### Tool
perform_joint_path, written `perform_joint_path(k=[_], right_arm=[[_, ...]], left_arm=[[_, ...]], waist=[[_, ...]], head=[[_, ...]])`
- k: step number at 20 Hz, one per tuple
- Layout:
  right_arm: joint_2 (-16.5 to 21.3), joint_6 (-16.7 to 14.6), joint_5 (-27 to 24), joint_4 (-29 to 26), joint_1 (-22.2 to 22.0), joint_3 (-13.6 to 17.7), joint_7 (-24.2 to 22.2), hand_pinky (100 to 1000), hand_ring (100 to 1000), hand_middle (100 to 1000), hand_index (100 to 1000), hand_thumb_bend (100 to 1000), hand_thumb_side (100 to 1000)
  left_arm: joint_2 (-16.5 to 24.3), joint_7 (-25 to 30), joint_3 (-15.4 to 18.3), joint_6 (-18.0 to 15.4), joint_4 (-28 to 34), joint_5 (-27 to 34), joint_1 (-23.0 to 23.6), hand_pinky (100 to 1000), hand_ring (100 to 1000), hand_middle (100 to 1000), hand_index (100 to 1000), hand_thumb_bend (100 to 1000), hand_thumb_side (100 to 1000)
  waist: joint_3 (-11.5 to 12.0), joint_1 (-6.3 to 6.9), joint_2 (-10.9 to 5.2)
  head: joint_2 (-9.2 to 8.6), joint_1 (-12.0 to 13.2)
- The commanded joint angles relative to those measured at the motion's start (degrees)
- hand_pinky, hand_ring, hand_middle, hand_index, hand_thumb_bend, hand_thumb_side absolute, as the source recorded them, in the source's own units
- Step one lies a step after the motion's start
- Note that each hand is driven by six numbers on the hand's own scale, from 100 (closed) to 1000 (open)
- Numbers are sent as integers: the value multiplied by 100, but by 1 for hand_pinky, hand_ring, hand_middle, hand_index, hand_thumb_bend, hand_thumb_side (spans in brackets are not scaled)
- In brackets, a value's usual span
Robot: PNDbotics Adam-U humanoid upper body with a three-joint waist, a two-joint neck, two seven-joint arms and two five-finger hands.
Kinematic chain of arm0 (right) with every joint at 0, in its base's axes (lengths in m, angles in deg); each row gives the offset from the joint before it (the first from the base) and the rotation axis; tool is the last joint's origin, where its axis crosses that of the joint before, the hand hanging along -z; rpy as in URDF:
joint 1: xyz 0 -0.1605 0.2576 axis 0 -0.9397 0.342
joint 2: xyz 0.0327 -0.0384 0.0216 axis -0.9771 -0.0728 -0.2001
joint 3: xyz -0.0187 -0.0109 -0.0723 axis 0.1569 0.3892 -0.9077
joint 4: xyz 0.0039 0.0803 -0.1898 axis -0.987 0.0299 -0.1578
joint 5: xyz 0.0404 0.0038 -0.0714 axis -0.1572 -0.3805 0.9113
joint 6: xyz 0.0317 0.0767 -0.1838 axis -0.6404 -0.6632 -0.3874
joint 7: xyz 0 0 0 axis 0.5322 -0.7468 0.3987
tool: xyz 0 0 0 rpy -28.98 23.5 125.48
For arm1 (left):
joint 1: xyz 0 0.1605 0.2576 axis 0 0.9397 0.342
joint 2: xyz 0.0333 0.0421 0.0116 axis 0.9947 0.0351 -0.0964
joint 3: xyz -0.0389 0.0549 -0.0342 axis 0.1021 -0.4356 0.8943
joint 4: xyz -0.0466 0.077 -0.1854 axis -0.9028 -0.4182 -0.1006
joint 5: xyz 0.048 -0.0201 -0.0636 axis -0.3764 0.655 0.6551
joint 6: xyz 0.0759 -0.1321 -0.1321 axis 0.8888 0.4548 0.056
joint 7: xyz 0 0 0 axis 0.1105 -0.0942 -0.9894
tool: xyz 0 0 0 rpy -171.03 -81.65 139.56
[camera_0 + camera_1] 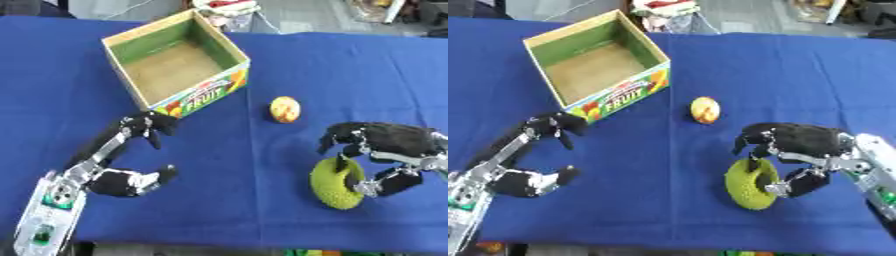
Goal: Pick up objects on the table and place them in the box.
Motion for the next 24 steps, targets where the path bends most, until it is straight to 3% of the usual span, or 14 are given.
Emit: perform_joint_path(k=[1, 13, 16, 17, 18, 21, 24], right_arm=[[140, 26, -314, -149, 108, 155, -13, 953, 870, 760, 427, 100, 160], [357, 323, -1242, -687, 851, 531, -90, 950, 873, 770, 431, 100, 119], [352, 348, -1259, -692, 1161, 588, -36, 946, 874, 780, 435, 100, 115], [336, 350, -1240, -666, 1284, 596, -16, 944, 874, 785, 437, 100, 203], [309, 350, -1216, -621, 1416, 598, 5, 944, 874, 784, 437, 100, 114], [215, 334, -1147, -460, 1708, 598, 56, 943, 875, 789, 445, 100, 112], [-181, 343, -972, -53, 2419, 629, 59, 939, 876, 799, 451, 100, 104]], left_arm=[[95, 13, -2, -6, 59, 43, -39, 564, 738, 755, 877, 465, 583], [104, 14, 2, -6, 54, 41, -16, 564, 739, 756, 877, 464, 585], [103, 17, -3, -7, 53, 42, -18, 564, 739, 756, 877, 463, 585], [104, 20, -5, -9, 53, 43, -20, 564, 739, 756, 877, 463, 585], [105, 22, -6, -10, 52, 41, -21, 564, 739, 756, 877, 464, 585], [106, 27, -11, -12, 49, 41, -28, 564, 739, 756, 877, 463, 586], [98, 49, -39, -28, 55, 54, -51, 564, 740, 756, 877, 463, 586]], waist=[[-12, 12, -88], [-30, 0, -105], [-15, -3, -108], [-7, -4, -107], [1, -5, -105], [16, -3, -99], [45, 33, -77]], head=[[29, 20], [29, 41], [29, 36], [29, 31], [29, 25], [29, 14], [29, -16]])
